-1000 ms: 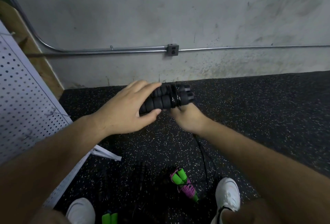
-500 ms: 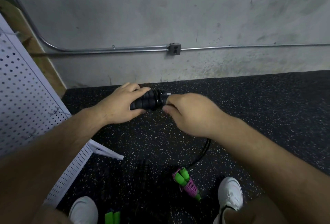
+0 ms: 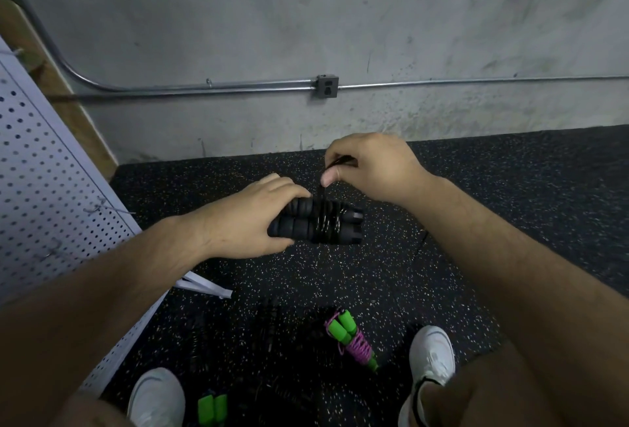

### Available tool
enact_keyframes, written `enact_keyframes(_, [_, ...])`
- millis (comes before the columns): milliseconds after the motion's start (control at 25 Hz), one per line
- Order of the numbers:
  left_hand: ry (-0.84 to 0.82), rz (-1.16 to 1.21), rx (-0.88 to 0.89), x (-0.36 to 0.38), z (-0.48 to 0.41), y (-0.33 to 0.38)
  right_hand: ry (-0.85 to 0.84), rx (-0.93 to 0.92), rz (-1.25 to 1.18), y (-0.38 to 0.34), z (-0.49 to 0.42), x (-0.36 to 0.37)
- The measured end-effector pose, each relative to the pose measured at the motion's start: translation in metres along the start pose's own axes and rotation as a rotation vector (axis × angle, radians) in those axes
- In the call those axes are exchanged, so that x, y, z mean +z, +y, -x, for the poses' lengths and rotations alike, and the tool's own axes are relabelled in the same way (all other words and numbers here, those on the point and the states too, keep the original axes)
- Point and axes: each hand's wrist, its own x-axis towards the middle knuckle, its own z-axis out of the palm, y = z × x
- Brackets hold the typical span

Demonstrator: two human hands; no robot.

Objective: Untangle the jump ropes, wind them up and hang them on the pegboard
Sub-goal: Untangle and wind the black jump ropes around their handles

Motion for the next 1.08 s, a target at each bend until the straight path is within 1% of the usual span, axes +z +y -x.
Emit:
enact_keyframes(40, [0.026, 0.027, 0.012, -0.003, 0.002, 0.006, -0.009, 0.024, -0.127, 0.002, -0.001, 0.002])
enact_keyframes(80, [0.07, 0.058, 0.008, -0.007, 0.004, 0.01, -0.043, 0.06, -0.349, 0.003, -0.001, 0.004])
enact_keyframes(120, [0.124, 0.092, -0.012, -0.011, 0.006, 0.013, -0.098, 0.125, -0.638, 0.002, 0.0, 0.007])
enact_keyframes(160, [0.176, 0.117, -0.045, -0.015, 0.007, 0.015, -0.158, 0.189, -0.871, -0.003, 0.002, 0.013])
enact_keyframes(200, [0.222, 0.125, -0.076, -0.019, 0.008, 0.014, -0.215, 0.234, -0.938, -0.009, 0.006, 0.021])
enact_keyframes(240, [0.257, 0.108, -0.094, -0.021, 0.007, 0.011, -0.259, 0.242, -0.812, -0.018, 0.011, 0.031])
enact_keyframes(320, [0.292, 0.031, -0.117, -0.023, 0.006, 0.0, -0.304, 0.172, -0.496, -0.04, 0.025, 0.054])
enact_keyframes(400, [0.298, -0.043, -0.151, -0.023, 0.005, -0.016, -0.331, 0.131, -0.483, -0.058, 0.036, 0.065])
enact_keyframes(480, [0.317, -0.091, -0.177, -0.022, 0.006, -0.03, -0.362, 0.135, -0.491, -0.071, 0.04, 0.061])
enact_keyframes(600, [0.298, -0.13, -0.175, -0.019, 0.006, -0.04, -0.453, 0.162, -0.505, -0.089, 0.046, 0.044])
enact_keyframes(720, [0.269, -0.181, -0.185, -0.015, 0.004, -0.045, -0.538, 0.139, -0.451, -0.111, 0.054, 0.021])
enact_keyframes(760, [0.259, -0.194, -0.188, -0.013, 0.004, -0.045, -0.519, 0.115, -0.383, -0.115, 0.055, 0.013])
enact_keyframes(800, [0.249, -0.2, -0.187, -0.012, 0.003, -0.045, -0.463, 0.084, -0.282, -0.117, 0.054, 0.003])
enact_keyframes(920, [0.206, -0.19, -0.144, -0.009, 0.002, -0.041, -0.209, -0.021, 0.114, -0.106, 0.045, -0.02])
enact_keyframes(960, [0.178, -0.178, -0.112, -0.006, 0.002, -0.037, -0.14, -0.056, 0.204, -0.097, 0.041, -0.023])
enact_keyframes(1000, [0.141, -0.166, -0.08, -0.002, 0.002, -0.032, -0.089, -0.087, 0.24, -0.086, 0.035, -0.023])
enact_keyframes(1080, [0.064, -0.141, -0.023, 0.005, 0.004, -0.019, -0.041, -0.121, 0.214, -0.063, 0.024, -0.016])
